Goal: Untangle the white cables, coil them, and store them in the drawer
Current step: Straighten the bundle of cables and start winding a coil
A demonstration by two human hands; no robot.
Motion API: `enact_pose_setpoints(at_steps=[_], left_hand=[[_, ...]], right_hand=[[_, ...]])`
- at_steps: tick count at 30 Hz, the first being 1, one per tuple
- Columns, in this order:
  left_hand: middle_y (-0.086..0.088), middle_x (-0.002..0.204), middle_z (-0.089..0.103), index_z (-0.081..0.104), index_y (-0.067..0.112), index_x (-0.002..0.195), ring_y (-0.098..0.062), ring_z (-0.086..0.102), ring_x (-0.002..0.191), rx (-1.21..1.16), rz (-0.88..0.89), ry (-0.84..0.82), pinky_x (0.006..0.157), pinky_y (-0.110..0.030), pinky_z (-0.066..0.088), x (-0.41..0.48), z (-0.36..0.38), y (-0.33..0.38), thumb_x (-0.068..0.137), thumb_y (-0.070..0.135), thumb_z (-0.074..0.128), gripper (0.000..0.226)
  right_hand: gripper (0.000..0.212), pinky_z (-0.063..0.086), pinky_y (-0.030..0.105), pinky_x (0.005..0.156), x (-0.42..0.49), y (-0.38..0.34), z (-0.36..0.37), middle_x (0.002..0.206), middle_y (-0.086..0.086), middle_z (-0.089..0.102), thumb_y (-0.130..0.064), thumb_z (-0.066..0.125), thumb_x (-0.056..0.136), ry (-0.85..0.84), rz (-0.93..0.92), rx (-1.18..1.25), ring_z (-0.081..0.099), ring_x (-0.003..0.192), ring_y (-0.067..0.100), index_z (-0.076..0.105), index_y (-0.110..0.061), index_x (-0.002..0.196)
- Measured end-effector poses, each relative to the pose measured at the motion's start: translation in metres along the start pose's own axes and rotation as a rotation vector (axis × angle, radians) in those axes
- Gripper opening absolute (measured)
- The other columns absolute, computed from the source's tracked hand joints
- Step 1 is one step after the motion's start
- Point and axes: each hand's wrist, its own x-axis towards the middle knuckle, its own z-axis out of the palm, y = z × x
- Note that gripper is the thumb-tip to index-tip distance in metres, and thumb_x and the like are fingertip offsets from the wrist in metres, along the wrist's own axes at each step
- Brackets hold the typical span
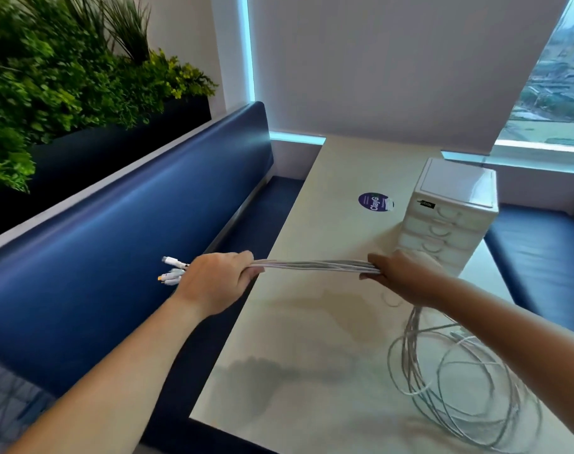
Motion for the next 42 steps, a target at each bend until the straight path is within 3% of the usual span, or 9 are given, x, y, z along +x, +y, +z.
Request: enact_pose_setpoints(at_steps=[7,12,15,20,25,31,36,39,42], left_hand=[[0.008,0.048,0.04,0.037,0.027,0.064,-0.015,0.041,0.043,-0.05,-0.051,0.011,0.041,-0.024,0.026,0.008,-0.019,0.023,0.094,0.067,0.024,0.052],[0.008,0.047,0.036,0.033,0.027,0.063,-0.014,0.037,0.041,-0.026,-0.074,-0.018,0.04,-0.024,0.019,0.01,-0.019,0.037,0.094,0.067,0.02,0.053],[0.007,0.049,0.04,0.032,0.028,0.063,-0.013,0.04,0.045,-0.024,-0.145,-0.108,0.042,-0.026,0.025,-0.008,-0.004,0.041,0.091,0.072,0.013,0.056],[0.007,0.055,0.046,0.031,0.028,0.064,-0.019,0.05,0.056,-0.037,-0.25,-0.191,0.05,-0.033,0.039,-0.03,0.015,0.049,0.087,0.074,0.004,0.059],[0.008,0.052,0.045,0.04,0.025,0.066,-0.014,0.045,0.047,-0.046,-0.247,-0.108,0.043,-0.027,0.025,-0.016,0.006,0.043,0.091,0.072,0.011,0.06],[0.008,0.066,0.055,0.056,0.027,0.079,-0.022,0.055,0.069,-0.053,-0.359,-0.375,0.058,-0.034,0.038,-0.037,0.02,0.064,0.097,0.062,0.025,0.05],[0.004,0.073,0.06,0.051,0.022,0.072,-0.024,0.057,0.076,-0.072,-0.455,-0.575,0.061,-0.036,0.039,-0.064,0.042,0.073,0.097,0.063,0.025,0.055],[0.001,0.073,0.06,0.056,0.018,0.079,-0.024,0.058,0.075,-0.068,-0.466,-0.598,0.063,-0.036,0.04,-0.073,0.042,0.072,0.098,0.063,0.025,0.058],[0.001,0.07,0.058,0.054,0.018,0.078,-0.024,0.057,0.073,-0.066,-0.445,-0.595,0.063,-0.036,0.041,-0.077,0.041,0.072,0.097,0.064,0.023,0.059]], right_hand=[[0.063,0.047,0.036,0.056,0.002,0.04,-0.02,0.067,0.0,0.056,-0.084,0.028,0.068,0.121,-0.135,0.183,0.055,0.062,0.025,0.045,-0.024,0.079],[0.031,0.048,0.034,0.05,-0.006,0.066,-0.012,0.084,0.0,0.066,-0.043,0.037,0.095,0.3,-0.231,-0.089,0.063,0.064,0.026,0.053,-0.018,0.103],[0.02,0.052,0.037,0.06,-0.018,0.072,0.019,0.087,0.003,0.066,-0.03,0.043,0.098,0.12,-0.055,-0.091,0.064,0.071,0.026,0.051,-0.019,0.113],[0.039,0.05,0.034,0.064,-0.028,0.078,0.037,0.073,0.001,0.063,-0.057,0.047,0.087,-0.107,0.058,0.223,0.06,0.067,0.023,0.059,-0.02,0.088],[0.054,0.034,0.027,0.046,-0.019,0.093,0.006,0.066,0.005,0.061,-0.064,0.03,0.084,0.386,-0.137,0.003,0.059,0.056,0.027,0.052,-0.015,0.079],[0.062,0.048,0.035,0.064,-0.027,0.081,0.066,0.082,0.001,0.061,-0.069,0.013,0.082,-0.083,-0.056,0.142,0.061,0.078,0.025,0.053,-0.022,0.092],[0.042,0.041,0.034,0.086,-0.027,0.063,0.109,0.107,0.006,0.059,-0.052,0.038,0.095,-0.346,-0.004,0.218,0.054,0.108,0.028,0.056,-0.019,0.111],[0.083,0.029,0.041,0.109,-0.024,0.055,0.107,0.143,0.004,0.034,-0.063,0.053,0.083,-0.363,0.003,0.103,0.033,0.132,0.028,0.022,-0.021,0.148],[0.119,0.007,0.045,0.117,-0.017,0.033,0.086,0.157,0.005,0.01,-0.07,0.066,0.067,-0.28,-0.057,-0.002,0.01,0.144,0.028,0.0,-0.019,0.152]])
